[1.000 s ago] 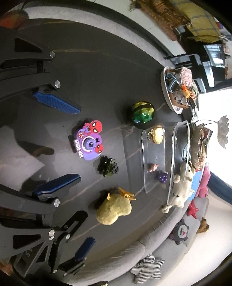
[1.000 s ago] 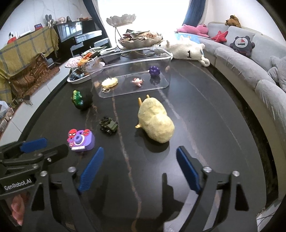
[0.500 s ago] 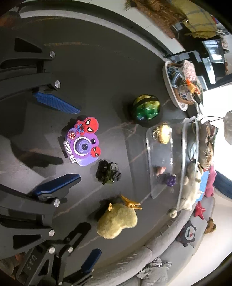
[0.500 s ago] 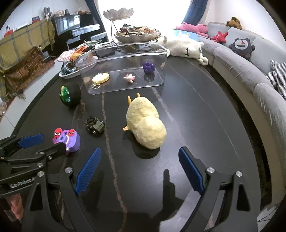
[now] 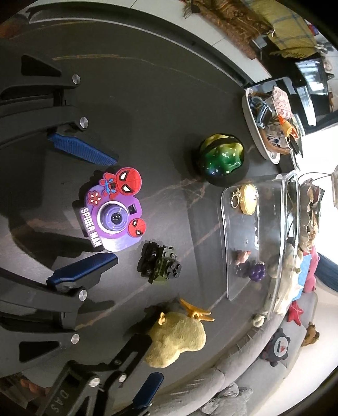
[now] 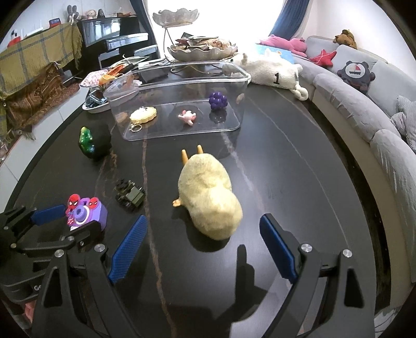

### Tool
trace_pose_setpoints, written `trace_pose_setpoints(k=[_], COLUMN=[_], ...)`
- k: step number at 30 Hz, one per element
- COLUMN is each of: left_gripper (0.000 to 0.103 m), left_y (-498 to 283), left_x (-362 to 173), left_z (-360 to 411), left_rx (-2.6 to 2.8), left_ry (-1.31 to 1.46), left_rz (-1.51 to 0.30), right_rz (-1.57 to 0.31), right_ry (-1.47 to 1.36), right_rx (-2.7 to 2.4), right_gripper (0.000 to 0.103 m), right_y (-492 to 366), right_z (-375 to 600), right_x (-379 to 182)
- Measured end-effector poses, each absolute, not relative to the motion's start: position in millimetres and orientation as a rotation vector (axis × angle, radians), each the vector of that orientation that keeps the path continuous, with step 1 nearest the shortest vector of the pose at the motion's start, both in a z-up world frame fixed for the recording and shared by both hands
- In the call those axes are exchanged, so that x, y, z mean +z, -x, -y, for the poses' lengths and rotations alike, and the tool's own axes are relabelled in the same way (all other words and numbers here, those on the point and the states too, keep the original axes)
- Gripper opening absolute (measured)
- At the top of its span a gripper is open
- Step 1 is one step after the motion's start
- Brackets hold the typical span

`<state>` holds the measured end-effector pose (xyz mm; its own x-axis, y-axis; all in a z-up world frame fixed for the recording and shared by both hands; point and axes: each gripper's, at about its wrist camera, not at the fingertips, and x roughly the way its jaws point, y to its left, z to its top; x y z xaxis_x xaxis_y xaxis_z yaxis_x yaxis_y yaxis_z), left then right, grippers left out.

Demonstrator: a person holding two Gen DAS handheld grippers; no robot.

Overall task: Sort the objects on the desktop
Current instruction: 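Grasp the yellow plush duck with the right tool while the left tool approaches the Spider-Man keychain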

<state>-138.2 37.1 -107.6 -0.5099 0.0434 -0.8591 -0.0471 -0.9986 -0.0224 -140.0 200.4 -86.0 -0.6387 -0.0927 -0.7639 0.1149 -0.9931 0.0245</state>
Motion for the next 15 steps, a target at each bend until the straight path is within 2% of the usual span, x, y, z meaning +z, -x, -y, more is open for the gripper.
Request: trace_pose_setpoints(k=[15], left_gripper=[0.066], left_y=[146.5], left_x=[-114.4], left_z=[-39.3], left_rx=[2.704], left_ry=[1.529], left_rz=[-0.042], right_rz=[-0.007], right_ry=[-1.317], right_rx=[-2.718], right_gripper=[0.086], right_y=[158.7], right_z=[-202.5], right_x=[-103.6])
